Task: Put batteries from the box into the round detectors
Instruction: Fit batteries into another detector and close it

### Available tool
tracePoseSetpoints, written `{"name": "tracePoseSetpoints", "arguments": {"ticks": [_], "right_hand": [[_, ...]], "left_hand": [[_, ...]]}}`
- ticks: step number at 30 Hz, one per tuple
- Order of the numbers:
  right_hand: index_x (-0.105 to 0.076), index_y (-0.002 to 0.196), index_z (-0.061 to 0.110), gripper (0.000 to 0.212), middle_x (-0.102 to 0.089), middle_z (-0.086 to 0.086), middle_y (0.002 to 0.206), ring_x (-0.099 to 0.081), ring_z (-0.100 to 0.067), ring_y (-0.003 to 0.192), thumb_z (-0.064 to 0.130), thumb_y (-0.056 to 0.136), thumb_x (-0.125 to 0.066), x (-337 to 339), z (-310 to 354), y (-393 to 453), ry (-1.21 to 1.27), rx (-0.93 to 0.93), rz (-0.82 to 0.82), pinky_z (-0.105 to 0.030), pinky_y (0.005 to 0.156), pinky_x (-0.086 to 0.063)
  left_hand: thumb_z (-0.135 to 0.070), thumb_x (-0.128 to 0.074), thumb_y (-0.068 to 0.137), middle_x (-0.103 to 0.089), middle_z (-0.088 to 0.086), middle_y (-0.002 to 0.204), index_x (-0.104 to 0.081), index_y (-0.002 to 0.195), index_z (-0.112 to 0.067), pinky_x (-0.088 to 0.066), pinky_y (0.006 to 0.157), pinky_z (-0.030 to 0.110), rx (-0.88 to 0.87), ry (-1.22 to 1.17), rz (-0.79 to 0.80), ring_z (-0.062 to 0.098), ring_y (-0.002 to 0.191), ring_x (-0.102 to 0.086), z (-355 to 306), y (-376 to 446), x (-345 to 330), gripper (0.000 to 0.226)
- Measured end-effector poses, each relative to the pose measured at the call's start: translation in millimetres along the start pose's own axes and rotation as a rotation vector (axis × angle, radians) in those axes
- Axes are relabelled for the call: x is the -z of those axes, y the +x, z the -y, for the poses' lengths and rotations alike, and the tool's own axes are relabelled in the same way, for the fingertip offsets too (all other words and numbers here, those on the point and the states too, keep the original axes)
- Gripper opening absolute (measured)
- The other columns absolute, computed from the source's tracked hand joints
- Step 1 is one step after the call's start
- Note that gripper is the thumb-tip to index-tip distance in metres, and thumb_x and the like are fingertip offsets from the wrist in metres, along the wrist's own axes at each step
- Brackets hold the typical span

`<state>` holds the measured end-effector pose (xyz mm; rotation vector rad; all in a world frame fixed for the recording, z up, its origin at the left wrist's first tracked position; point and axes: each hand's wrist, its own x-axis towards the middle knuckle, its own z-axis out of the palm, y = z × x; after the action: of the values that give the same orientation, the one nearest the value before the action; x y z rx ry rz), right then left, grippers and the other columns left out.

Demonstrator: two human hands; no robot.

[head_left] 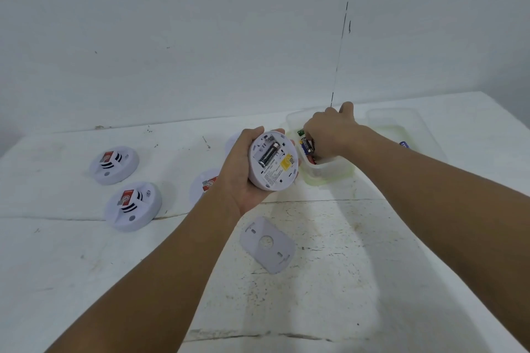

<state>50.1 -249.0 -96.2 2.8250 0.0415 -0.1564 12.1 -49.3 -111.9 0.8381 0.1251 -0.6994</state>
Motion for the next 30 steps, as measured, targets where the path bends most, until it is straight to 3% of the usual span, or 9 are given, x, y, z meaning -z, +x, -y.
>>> {"name": "tracePoseSetpoints", "arguments": {"ticks": [3,6,10,17,24,28,30], "right_hand": [[-0.055,0.077,0.022,0.009,-0.052,0.008,0.073,-0.048,-0.016,0.07,0.027,0.082,-0.061,2,-3,-2,0.02,0.024,0.0,-0.044,0.086,-0.017],[-0.064,0.094,0.025,0.012,-0.061,0.008,0.084,-0.059,-0.018,0.086,0.031,0.084,-0.064,4,-5,-4,0.045,0.067,0.004,-0.043,0.087,-0.019],[-0.053,0.119,0.027,0.038,-0.053,-0.001,0.107,-0.052,-0.023,0.097,0.031,0.084,-0.069,4,-6,-3,0.137,0.046,0.013,-0.044,0.092,-0.027],[-0.061,0.122,0.022,0.035,-0.051,-0.006,0.119,-0.053,-0.028,0.109,0.03,0.089,-0.065,12,4,-15,0.273,-0.086,-0.201,-0.044,0.099,-0.031],[-0.065,0.111,0.029,0.029,-0.058,0.002,0.115,-0.051,-0.02,0.112,0.051,0.092,-0.062,37,33,-64,0.791,-0.174,-0.564,-0.038,0.092,-0.029],[-0.065,0.104,0.038,0.024,-0.063,0.011,0.108,-0.054,-0.008,0.112,0.055,0.088,-0.064,47,66,-98,1.104,-0.116,-0.597,-0.036,0.095,-0.045],[-0.067,0.104,0.036,0.019,-0.065,0.013,0.107,-0.055,-0.004,0.111,0.05,0.09,-0.068,48,79,-117,1.21,-0.067,-0.592,-0.023,0.09,-0.045]], "left_hand": [[-0.045,-0.056,0.097,-0.063,0.008,0.125,-0.065,0.123,-0.018,-0.05,0.099,0.05,0.003,0.005,-0.003,0.039,0.122,-0.054,2,-2,0,0.038],[-0.045,-0.056,0.099,-0.064,0.009,0.125,-0.064,0.123,-0.017,-0.051,0.097,0.05,0.003,0.003,0.0,0.04,0.121,-0.055,3,-3,2,0.038],[-0.045,-0.056,0.099,-0.065,0.008,0.123,-0.066,0.122,-0.017,-0.051,0.099,0.05,0.009,-0.001,-0.007,0.04,0.123,-0.055,3,-2,5,0.037],[-0.045,-0.055,0.101,-0.064,0.008,0.127,-0.065,0.123,-0.018,-0.05,0.1,0.05,-0.009,-0.016,0.008,0.039,0.124,-0.054,2,-5,7,0.037],[-0.044,-0.057,0.098,-0.064,0.011,0.121,-0.071,0.106,-0.016,-0.045,0.105,0.05,-0.009,-0.062,0.065,0.038,0.119,-0.055,3,-23,8,0.032],[-0.041,-0.056,0.099,-0.069,0.01,0.108,-0.075,0.094,-0.016,-0.045,0.102,0.048,-0.029,-0.067,0.104,0.032,0.102,-0.063,8,-38,5,0.032],[-0.039,-0.056,0.099,-0.066,0.009,0.106,-0.068,0.106,-0.017,-0.045,0.096,0.046,-0.04,-0.054,0.137,0.029,0.1,-0.063,9,-44,8,0.027]]}}
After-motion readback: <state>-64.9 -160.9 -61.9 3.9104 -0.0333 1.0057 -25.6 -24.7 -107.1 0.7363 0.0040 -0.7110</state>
